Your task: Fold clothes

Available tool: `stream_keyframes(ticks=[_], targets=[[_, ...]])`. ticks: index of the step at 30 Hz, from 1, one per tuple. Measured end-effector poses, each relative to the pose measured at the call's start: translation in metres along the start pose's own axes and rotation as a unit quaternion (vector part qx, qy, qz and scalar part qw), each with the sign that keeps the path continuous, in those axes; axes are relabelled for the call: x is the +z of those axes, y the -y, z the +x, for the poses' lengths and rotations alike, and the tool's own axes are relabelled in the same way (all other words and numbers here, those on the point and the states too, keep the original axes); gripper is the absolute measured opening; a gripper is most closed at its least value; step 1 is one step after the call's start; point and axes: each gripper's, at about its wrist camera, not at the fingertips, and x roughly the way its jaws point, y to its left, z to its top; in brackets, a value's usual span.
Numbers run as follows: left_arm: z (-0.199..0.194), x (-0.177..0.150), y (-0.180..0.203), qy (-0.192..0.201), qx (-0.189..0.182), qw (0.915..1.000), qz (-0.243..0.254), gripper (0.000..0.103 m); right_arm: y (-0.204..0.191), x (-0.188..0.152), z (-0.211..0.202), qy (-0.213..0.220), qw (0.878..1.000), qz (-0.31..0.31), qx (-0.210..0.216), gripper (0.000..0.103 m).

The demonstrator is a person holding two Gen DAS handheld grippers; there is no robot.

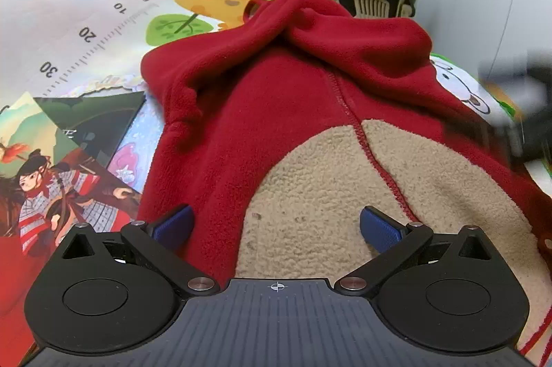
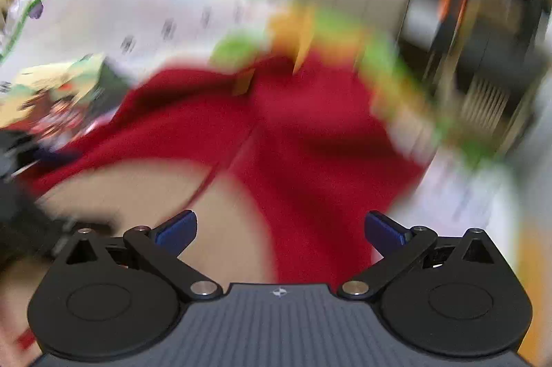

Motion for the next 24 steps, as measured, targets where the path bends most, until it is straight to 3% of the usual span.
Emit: stream_keyframes(ticks=[3, 6, 8, 9, 10, 11, 13, 16, 19, 24], targets=[[0.000, 0.000, 0.001, -0.002, 0.002, 1.0000, 0.005, 0.103, -0.023, 0.024, 0.027, 0.059, 0.989, -0.125, -0.046, 0.103], [-0.001, 0.000, 0.000, -0.003, 0.000, 1.0000, 0.004, 0.103, -0.041, 0.043, 0.083, 0.038, 0.984, -0.165, -0.050, 0.082], [-0.004, 0.002, -0.001, -0.010, -0.006, 0.9999, 0.005, 0.103, -0.046, 0.051, 0.117, 0.011, 0.985, -0.164, -0.046, 0.076], [-0.007, 0.005, -0.003, -0.017, -0.015, 0.9997, 0.005, 0.103, -0.047, 0.052, 0.131, 0.003, 0.985, -0.162, -0.053, 0.066], [-0.011, 0.010, -0.007, -0.022, -0.028, 0.9994, 0.003, 0.103, -0.042, 0.052, 0.138, 0.000, 0.988, -0.146, -0.047, 0.050], [-0.017, 0.016, -0.012, -0.021, -0.039, 0.9990, 0.000, 0.103, -0.034, 0.051, 0.143, -0.002, 0.992, -0.124, -0.035, 0.046], [-0.027, 0.036, -0.019, 0.001, -0.031, 0.9995, 0.005, 0.103, -0.012, 0.049, 0.134, 0.014, 0.998, -0.062, -0.020, 0.019], [-0.028, 0.074, -0.020, 0.051, 0.009, 0.9979, 0.039, 0.103, 0.035, 0.039, 0.090, 0.067, 0.996, 0.041, -0.040, 0.014], [-0.002, 0.110, -0.009, 0.085, 0.037, 0.9919, 0.087, 0.103, 0.099, 0.016, 0.029, 0.109, 0.975, 0.178, -0.072, 0.013], [0.083, 0.143, 0.019, 0.081, 0.069, 0.9844, 0.141, 0.103, 0.172, -0.071, -0.033, 0.084, 0.923, 0.365, -0.091, 0.017]])
